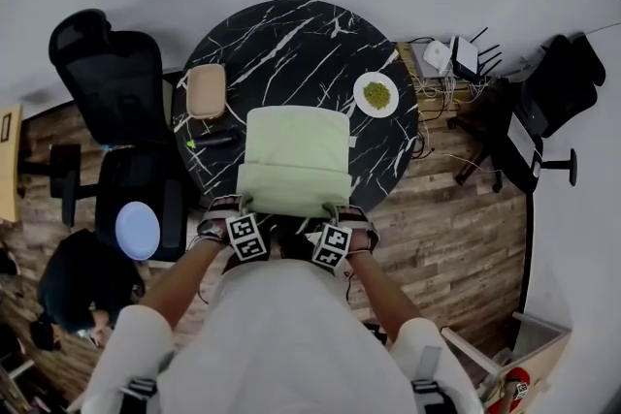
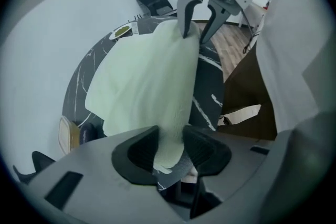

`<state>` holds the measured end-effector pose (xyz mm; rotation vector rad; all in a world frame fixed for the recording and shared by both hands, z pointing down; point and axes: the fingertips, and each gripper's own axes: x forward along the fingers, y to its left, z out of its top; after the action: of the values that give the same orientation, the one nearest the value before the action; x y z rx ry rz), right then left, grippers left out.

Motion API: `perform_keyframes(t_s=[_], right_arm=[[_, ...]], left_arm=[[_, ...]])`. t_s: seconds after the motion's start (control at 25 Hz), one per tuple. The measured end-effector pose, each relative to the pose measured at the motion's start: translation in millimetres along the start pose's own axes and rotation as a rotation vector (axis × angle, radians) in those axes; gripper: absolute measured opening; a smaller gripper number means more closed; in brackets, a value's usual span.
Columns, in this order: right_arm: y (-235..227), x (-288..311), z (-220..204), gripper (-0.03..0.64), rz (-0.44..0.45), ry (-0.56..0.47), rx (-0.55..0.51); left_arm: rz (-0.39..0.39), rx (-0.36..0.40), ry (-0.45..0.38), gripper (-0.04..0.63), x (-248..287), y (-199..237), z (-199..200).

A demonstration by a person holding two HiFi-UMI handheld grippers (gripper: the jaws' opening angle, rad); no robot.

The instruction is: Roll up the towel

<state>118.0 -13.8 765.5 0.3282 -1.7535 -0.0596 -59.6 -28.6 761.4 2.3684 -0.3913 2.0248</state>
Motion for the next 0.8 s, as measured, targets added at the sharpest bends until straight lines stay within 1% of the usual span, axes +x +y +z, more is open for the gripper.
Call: perform_keyframes(t_s=[0.12, 0.16, 0.24, 0.36, 0.44, 0.48, 0.56, 0.64, 0.68, 0.76, 0.8], right_arm=[[-6.7, 2.4, 0.4, 0.065, -0.013, 0.001, 0.003], [-8.0, 1.2, 1.4, 0.047, -0.011, -0.001, 0.006], [-8.7, -2.0, 2.1, 0.034, 0.002, -0.007, 0.020], [1.5, -8.4, 0.5, 0.028, 0.071, -0.010, 0.034], [18.8, -15.1, -0.7, 0.028, 0.163, 0.001, 0.038], [30.7, -19.7, -1.9, 0.028, 0.222, 0.011, 0.044], [58.2, -31.3, -5.2, 0.028, 0.361, 0.036, 0.070], [83.9, -45.1, -6.6, 0.028, 0.507, 0.050, 0.112], [94.3, -52.2, -6.5, 0.028, 0.571, 0.053, 0.131], [108.0, -64.5, -6.7, 0.028, 0.660, 0.064, 0.147], [109.5, -68.9, -8.3, 0.028, 0.677, 0.077, 0.146]], left_arm=[[0.026, -0.013, 0.003, 0.062, 1.6, 9.4, 1.6], [0.023, -0.014, 0.004, 0.051, 0.7, 10.4, 2.1], [0.007, -0.017, -0.002, 0.035, -2.7, 10.6, 2.6], [-0.056, -0.016, -0.003, 0.029, -9.5, 0.7, 0.0], [-0.140, 0.003, 0.008, 0.029, -16.3, -16.8, -3.8], [-0.194, 0.017, 0.013, 0.029, -20.6, -29.2, -5.9], [-0.328, 0.034, 0.017, 0.028, -31.6, -58.5, -10.3], [-0.462, 0.024, 0.024, 0.028, -43.9, -85.7, -15.7], [-0.515, 0.016, 0.029, 0.028, -49.3, -95.9, -18.0], [-0.582, 0.009, 0.037, 0.028, -57.9, -108.5, -20.8], [-0.597, 0.013, 0.040, 0.028, -61.2, -111.1, -21.5]])
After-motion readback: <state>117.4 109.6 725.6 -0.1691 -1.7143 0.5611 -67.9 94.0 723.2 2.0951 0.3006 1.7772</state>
